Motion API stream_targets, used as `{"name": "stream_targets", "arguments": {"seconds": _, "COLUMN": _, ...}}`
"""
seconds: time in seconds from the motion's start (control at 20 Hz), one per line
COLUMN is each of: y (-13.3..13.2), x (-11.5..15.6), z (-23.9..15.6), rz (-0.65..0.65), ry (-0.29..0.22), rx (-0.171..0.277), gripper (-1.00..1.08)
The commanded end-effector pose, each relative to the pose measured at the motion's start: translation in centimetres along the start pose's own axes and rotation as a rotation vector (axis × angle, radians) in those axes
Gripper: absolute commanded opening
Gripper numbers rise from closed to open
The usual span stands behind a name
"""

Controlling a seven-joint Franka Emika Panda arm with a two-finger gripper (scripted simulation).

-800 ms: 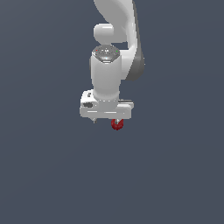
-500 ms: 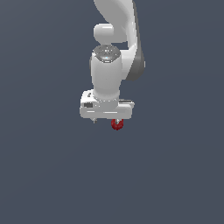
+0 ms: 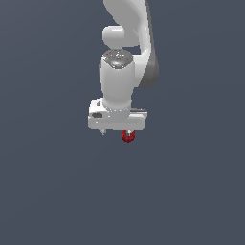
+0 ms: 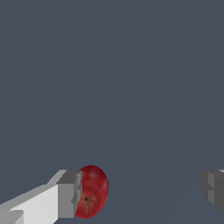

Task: Pick up the object and move it to a goal position.

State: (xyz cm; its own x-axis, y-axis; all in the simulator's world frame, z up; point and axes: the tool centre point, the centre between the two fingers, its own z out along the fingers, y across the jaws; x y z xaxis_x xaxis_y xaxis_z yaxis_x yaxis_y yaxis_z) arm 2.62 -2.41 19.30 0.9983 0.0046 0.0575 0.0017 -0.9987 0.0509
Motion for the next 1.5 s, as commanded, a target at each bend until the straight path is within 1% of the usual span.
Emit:
{"name": "stream_targets", "arguments": {"seconds": 0.0, "y": -0.2, "x": -0.2, "z": 0.3, "rz": 0.011, "ry": -0.002, "rx": 0.002, "gripper": 1.00}}
{"name": "stream_targets", "arguments": {"seconds": 0.4, "y": -1.7, "x": -1.9, "z": 2.3, "rz": 0.105, "ry": -0.014, "rx": 0.015, "gripper": 1.00}}
{"name": "stream_targets", "arguments": {"seconds": 1.0, "y": -5.0, "x": -7.0, "z": 7.0, "rz": 0.356, "ry": -0.051, "rx": 0.035, "gripper": 1.00}}
{"name": "stream_targets", "arguments": {"seconds": 1.25, "y": -5.7, "x": -8.6, "z": 8.2, "rz": 0.426, "ry": -0.062, "rx": 0.037, "gripper": 1.00}}
{"name": "stream_targets", "arguments": {"seconds": 1.45, "y": -6.0, "x": -9.3, "z": 8.7, "rz": 0.459, "ry": -0.067, "rx": 0.037, "gripper": 1.00}}
